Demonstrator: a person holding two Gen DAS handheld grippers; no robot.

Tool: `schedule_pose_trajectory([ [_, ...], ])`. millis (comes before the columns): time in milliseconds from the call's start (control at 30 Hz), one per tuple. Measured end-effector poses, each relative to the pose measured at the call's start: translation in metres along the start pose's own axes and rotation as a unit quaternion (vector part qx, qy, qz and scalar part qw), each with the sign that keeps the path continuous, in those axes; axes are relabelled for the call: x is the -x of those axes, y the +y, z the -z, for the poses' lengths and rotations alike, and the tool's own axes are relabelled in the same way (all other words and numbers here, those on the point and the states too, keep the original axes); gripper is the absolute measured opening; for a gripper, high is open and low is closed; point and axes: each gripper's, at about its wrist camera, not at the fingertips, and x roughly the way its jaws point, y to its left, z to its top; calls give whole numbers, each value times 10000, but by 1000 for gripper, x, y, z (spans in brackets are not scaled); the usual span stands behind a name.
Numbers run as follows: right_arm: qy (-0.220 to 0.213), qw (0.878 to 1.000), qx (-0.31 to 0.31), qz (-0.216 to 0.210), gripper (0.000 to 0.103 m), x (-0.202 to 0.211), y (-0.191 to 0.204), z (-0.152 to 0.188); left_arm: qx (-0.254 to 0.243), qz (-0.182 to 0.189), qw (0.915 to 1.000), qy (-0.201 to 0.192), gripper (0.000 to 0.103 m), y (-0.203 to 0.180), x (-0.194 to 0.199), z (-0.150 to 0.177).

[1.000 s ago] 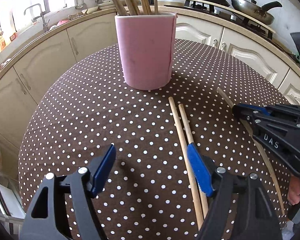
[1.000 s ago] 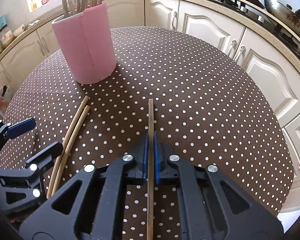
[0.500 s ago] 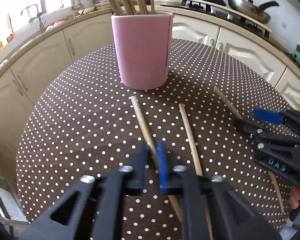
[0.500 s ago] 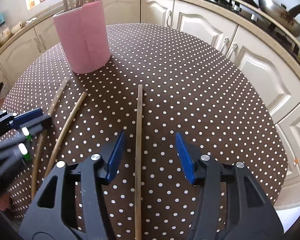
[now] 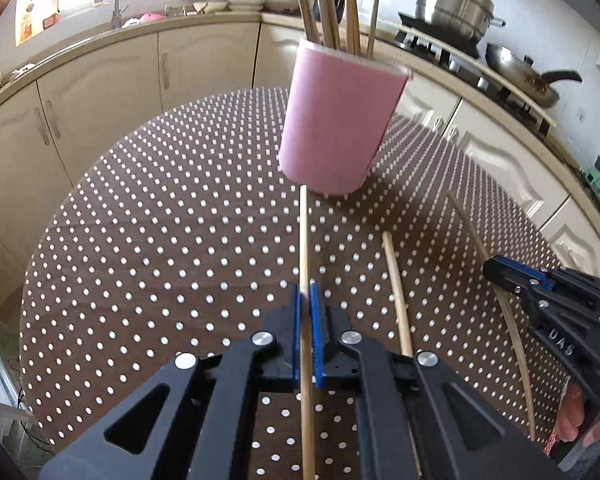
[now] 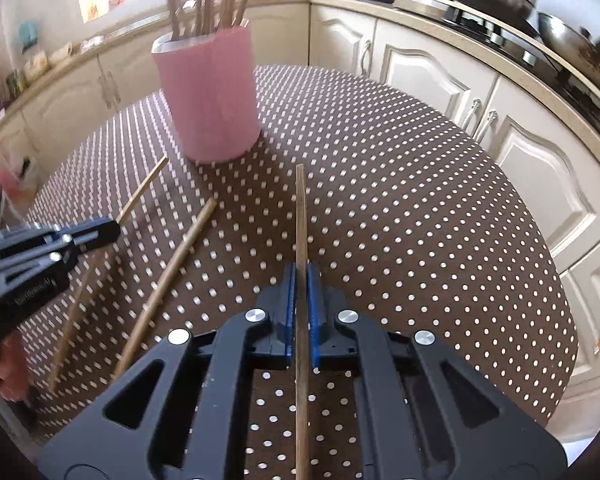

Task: Organize utensils
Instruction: 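Lift both held chopsticks upright and carry them over the pink cup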

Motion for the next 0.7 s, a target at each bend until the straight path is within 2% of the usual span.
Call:
schedule_pose_trajectory([
  [133, -578, 9974, -425, -15, 6, 28, -12, -7, -1, 185, 9988, -464, 6, 8, 26, -1],
  [300, -1146, 9914, -636, -8, 6, 60, -17, -26, 39, 54, 9948, -1012, 6, 13, 52, -16],
  [467, -1474, 9875, -550, 12, 6, 74, -14, -46, 135, 74, 9893, -1452, 6, 15, 74, -35],
  [700, -1834, 9812, -594, -55, 6, 84, -4, -71, 216, 5, 9766, -2140, 6, 1, 96, -70],
])
